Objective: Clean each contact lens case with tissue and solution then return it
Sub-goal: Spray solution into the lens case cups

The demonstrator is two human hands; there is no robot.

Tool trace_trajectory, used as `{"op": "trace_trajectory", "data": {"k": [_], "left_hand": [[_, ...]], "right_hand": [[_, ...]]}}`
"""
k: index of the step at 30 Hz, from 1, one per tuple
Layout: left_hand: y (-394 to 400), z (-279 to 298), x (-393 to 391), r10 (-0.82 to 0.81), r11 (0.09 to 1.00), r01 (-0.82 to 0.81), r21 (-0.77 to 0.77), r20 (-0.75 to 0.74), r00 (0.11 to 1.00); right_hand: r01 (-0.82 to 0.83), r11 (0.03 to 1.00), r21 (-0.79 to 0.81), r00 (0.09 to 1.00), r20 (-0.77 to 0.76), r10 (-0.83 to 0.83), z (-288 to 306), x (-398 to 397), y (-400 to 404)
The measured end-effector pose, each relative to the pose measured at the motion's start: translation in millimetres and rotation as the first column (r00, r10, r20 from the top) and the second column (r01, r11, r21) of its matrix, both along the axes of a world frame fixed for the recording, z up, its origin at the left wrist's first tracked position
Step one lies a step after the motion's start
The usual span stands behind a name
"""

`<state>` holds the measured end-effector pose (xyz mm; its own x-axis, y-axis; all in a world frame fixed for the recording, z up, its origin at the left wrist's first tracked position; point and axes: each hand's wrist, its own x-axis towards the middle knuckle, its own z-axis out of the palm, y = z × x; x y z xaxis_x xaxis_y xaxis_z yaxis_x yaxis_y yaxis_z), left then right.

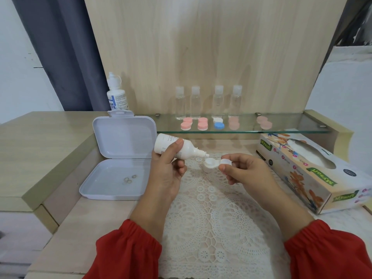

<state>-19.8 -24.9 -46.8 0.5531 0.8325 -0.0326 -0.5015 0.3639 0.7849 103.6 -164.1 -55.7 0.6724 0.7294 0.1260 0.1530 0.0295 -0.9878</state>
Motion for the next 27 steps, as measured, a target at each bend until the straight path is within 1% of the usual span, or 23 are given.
{"op": "trace_trajectory", "data": {"k": [14,27], "left_hand": [[-1.8,2.8,-2.1,0.008,1.0,-0.008,0.005,-0.002,1.0],[-1.3,3.2,-3.5,-0.003,0.999,0.003,0.034,-0.002,1.0]], "right_hand": [[-0.005,1.0,0.004,1.0,0.014,0.005,-1.2,0.3,0.7],[-0.018,1.0,0.015,1.0,-0.004,0.018,-1.1,0.3,0.7]]}}
